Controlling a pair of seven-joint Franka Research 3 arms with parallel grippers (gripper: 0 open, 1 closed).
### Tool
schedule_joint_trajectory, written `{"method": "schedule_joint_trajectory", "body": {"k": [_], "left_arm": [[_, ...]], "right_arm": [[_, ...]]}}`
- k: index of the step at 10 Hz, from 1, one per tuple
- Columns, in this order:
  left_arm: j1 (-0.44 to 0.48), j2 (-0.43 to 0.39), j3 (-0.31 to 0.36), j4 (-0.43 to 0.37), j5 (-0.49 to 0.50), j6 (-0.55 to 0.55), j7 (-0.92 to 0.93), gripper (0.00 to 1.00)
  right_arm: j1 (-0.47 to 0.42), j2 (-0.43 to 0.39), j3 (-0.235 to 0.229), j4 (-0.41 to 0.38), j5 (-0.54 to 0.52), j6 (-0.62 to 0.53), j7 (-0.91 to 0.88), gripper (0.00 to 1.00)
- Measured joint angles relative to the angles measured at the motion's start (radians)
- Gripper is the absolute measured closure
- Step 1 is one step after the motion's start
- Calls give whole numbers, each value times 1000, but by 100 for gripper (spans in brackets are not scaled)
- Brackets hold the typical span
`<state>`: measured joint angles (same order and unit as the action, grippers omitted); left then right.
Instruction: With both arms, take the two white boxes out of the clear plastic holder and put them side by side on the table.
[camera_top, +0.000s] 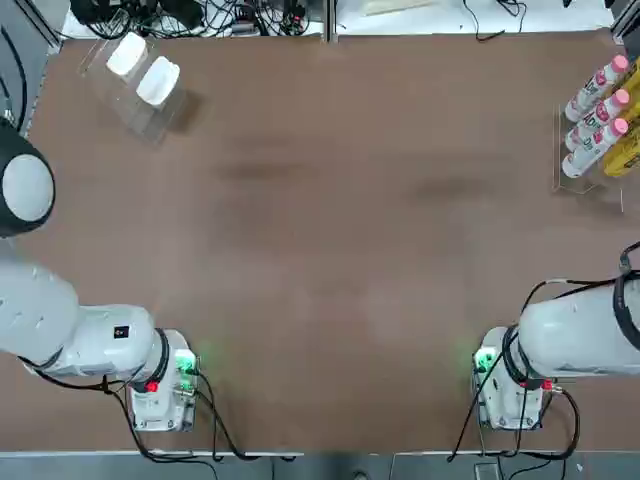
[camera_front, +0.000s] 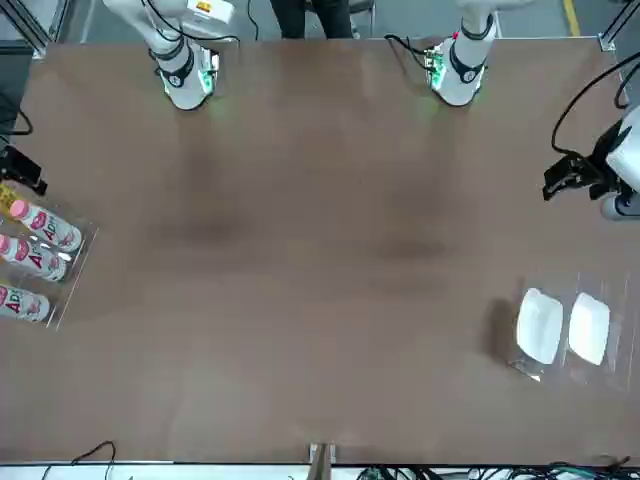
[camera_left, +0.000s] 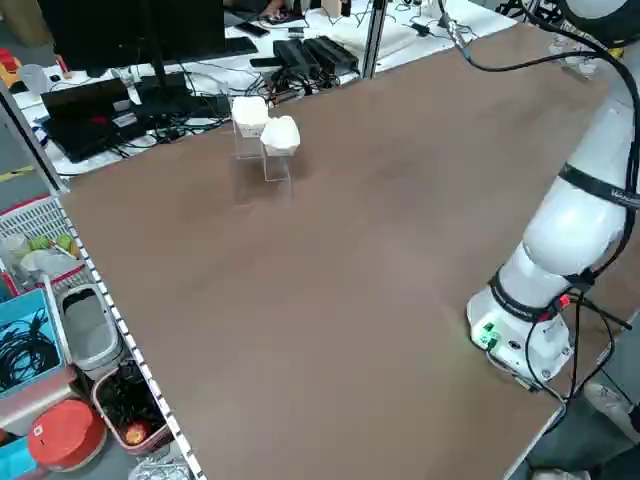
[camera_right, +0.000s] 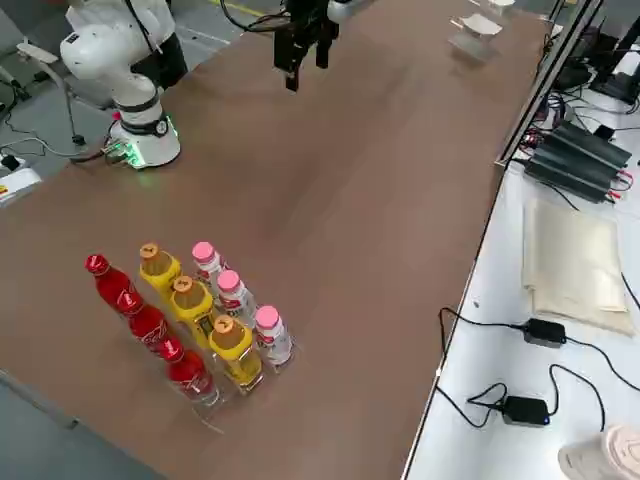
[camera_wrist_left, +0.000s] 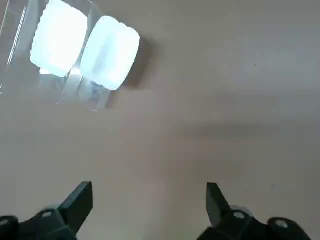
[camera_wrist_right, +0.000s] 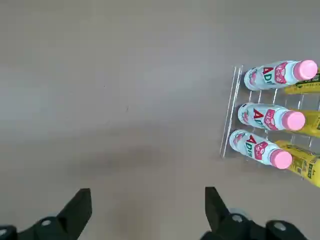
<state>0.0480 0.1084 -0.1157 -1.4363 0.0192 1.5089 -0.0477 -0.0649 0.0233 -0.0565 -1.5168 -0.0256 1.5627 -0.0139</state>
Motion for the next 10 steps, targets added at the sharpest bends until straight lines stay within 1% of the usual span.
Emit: {"method": "schedule_joint_trajectory", "body": {"k": [2,4,5,6,8,10], "left_arm": [[5,0,1,1,0,5,9,0],[12,20,7,-5,7,90,41,0],[12,52,7,-9,17,140,65,0],[9,99,7,-15,52,193,96,0],[-4,210,2,-21,148,279,121,0],[-11,298,-1,-24,256,330,123,0]], "right_arm": [[0,0,0,-1,0,0,0,0],[0,0,0,-2,0,0,0,0],[0,0,-1,-6,0,1,0,0],[0,0,-1,-16,0,6,0,0],[0,-1,-1,-40,1,26,0,0],[0,-3,-1,-100,19,95,0,0]]}}
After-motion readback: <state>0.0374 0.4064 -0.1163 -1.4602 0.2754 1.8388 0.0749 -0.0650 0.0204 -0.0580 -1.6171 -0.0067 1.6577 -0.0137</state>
